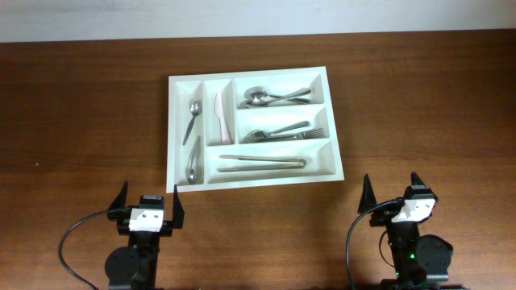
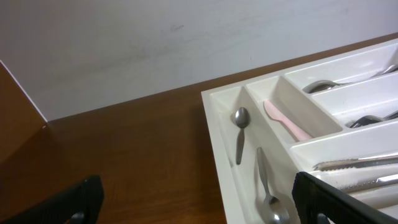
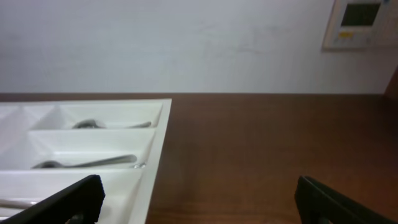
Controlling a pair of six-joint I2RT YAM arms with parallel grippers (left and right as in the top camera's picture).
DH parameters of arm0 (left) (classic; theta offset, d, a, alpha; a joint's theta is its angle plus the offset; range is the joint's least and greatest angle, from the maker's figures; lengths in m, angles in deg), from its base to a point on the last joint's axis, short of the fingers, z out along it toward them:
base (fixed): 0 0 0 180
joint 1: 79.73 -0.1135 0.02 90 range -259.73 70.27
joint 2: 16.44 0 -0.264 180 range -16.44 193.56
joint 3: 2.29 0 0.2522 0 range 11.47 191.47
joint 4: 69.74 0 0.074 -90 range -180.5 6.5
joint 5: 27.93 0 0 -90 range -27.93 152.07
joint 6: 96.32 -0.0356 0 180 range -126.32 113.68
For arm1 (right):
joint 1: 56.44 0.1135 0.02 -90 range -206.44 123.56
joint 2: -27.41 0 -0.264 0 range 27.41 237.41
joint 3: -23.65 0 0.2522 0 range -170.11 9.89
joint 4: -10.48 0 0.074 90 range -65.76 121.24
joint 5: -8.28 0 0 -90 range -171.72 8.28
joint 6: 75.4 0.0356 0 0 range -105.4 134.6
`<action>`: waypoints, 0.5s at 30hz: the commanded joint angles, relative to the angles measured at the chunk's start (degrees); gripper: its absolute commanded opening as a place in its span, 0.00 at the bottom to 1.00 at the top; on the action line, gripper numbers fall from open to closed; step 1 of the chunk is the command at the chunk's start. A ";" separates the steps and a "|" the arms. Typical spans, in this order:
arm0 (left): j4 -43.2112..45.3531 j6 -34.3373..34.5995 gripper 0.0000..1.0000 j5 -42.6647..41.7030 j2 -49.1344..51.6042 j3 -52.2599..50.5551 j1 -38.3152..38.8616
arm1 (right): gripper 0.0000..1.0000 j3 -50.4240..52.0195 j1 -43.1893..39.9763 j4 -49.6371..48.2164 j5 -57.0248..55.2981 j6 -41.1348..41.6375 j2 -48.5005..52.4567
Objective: Pack container
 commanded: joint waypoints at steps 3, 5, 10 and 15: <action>0.20 -0.68 0.99 0.20 -0.39 -0.52 -0.20 | 0.99 2.25 0.61 -0.81 0.26 0.68 -0.70; 0.20 -0.68 0.99 0.20 -0.39 -0.52 -0.20 | 0.99 2.27 0.61 -0.90 0.20 0.66 -0.70; 0.20 -0.68 0.99 0.20 -0.39 -0.52 -0.20 | 0.99 2.27 0.61 -0.85 0.04 0.66 -0.70; 0.20 -0.68 0.99 0.20 -0.39 -0.52 -0.20 | 0.99 2.27 0.61 -0.90 0.07 0.66 -0.70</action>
